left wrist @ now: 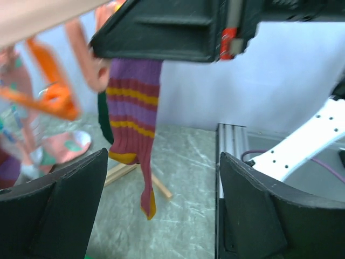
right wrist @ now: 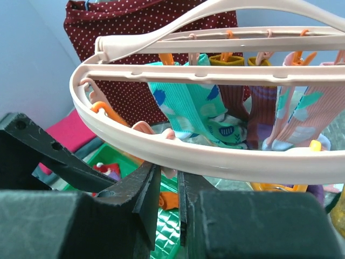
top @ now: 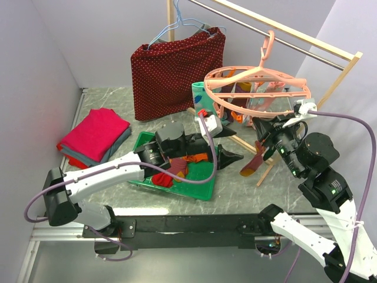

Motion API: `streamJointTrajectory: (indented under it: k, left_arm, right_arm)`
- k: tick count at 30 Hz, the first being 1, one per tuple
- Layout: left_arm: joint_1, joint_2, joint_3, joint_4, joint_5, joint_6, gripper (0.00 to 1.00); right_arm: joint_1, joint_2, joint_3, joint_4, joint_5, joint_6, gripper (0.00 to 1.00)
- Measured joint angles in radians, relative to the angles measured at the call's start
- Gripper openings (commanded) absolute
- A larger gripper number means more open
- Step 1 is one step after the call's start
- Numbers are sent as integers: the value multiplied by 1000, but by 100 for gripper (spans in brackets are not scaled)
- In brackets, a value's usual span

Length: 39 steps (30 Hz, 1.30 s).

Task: Clip the socks to the hanger
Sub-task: Open the clamp at the hanger.

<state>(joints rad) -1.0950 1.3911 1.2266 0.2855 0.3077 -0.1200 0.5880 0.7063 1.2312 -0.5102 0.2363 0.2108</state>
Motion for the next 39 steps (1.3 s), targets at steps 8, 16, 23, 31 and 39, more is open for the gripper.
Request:
streamJointTrajectory:
  k: [8,16,23,31,39]
  left_arm:
    - [0,80,114,10,152,-15,79]
    - [3,127,138,38,137,-16,78]
    - [39,173,154,73,66,-16,78]
    - [61,204,183,108,50,-24,72]
    - [71,226,226,145,80,-50,58]
  right_arm:
    - [0,6,21,-21,-18,-23,0]
    - [0,6,21,-22,-27,-27,0]
    - [-2,9,32,-25,-44,-32,0]
    - [-4,10,33,-28,-47,-37,0]
    - [-4,10,33,-25,-54,-37,1]
